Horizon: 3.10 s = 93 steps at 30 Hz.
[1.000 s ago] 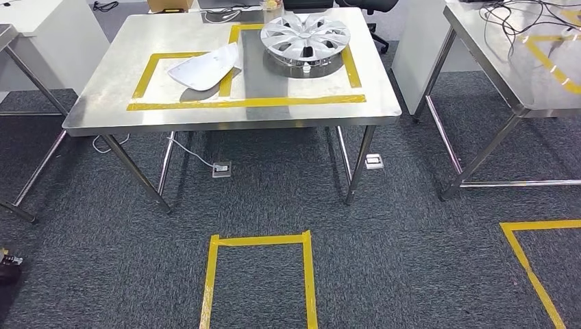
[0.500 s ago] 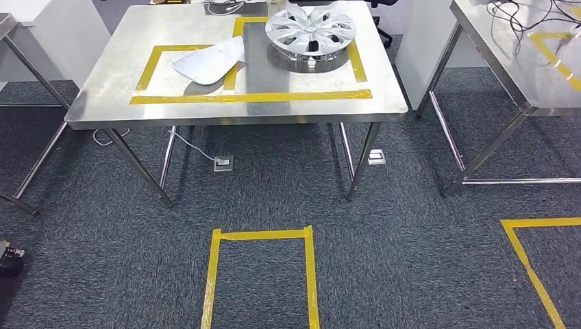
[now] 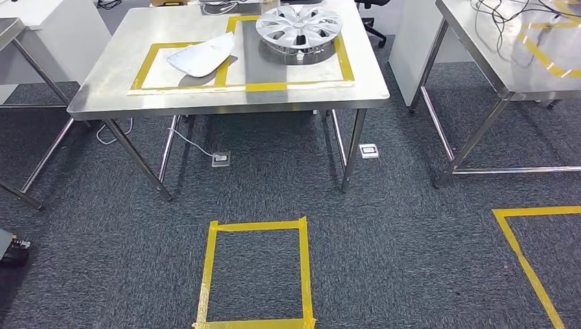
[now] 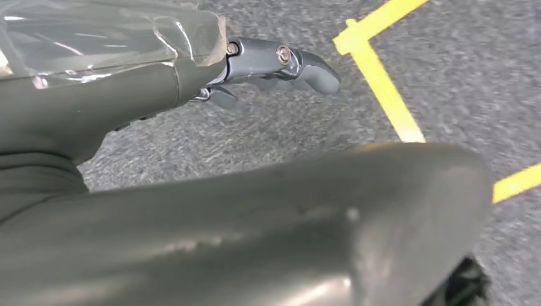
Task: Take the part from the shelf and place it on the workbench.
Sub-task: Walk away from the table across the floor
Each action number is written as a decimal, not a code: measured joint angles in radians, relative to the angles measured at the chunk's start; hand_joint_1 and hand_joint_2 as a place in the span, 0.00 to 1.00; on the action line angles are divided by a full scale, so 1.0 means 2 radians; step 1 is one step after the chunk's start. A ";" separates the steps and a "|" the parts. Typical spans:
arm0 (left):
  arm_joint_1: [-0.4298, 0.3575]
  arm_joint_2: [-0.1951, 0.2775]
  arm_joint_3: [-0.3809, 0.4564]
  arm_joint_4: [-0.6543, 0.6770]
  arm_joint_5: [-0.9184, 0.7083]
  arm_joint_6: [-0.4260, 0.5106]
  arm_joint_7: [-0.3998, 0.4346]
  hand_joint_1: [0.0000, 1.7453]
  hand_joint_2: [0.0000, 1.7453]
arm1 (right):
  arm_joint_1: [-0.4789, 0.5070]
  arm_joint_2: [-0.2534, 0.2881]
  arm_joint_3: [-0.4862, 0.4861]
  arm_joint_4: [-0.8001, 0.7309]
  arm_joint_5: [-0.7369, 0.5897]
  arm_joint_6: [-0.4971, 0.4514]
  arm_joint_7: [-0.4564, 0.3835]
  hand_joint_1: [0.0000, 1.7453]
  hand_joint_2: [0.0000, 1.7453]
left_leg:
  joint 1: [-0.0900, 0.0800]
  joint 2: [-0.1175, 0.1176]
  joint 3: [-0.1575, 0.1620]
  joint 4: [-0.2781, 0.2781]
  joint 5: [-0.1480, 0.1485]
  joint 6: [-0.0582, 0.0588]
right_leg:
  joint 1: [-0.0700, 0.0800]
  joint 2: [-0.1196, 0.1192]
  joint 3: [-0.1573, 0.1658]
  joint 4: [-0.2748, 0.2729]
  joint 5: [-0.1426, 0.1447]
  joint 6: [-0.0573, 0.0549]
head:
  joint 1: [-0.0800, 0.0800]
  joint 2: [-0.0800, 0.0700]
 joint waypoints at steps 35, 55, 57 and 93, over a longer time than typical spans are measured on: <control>-0.001 -0.018 0.009 0.000 -0.003 -0.014 -0.026 0.00 0.00 | 0.005 -0.006 0.003 0.000 -0.014 0.000 0.012 0.00 0.00 | -0.011 -0.004 0.116 -0.104 0.005 0.011 | 0.000 0.002 -0.005 -0.004 0.016 0.004 | -0.001 0.000; -0.001 -0.021 0.009 -0.006 -0.004 -0.024 -0.035 0.00 0.00 | 0.006 -0.005 0.002 0.000 -0.018 -0.001 0.010 0.00 0.00 | -0.021 -0.003 0.110 -0.130 0.021 0.026 | 0.005 0.002 -0.008 -0.002 0.010 0.007 | -0.001 0.000; -0.001 -0.021 0.009 -0.006 -0.004 -0.027 -0.040 0.00 0.00 | 0.006 -0.005 0.002 -0.001 -0.019 -0.004 0.010 0.00 0.00 | -0.018 -0.004 0.099 -0.104 0.001 0.020 | 0.001 0.002 -0.007 -0.003 0.014 0.002 | -0.002 0.000; 0.002 -0.028 0.009 -0.007 -0.005 -0.015 -0.053 0.00 0.00 | 0.008 -0.021 0.002 -0.005 -0.012 -0.009 0.003 0.00 0.00 | -0.012 -0.005 0.074 -0.004 -0.060 0.010 | 0.002 0.001 -0.040 0.002 0.040 0.000 | -0.006 0.000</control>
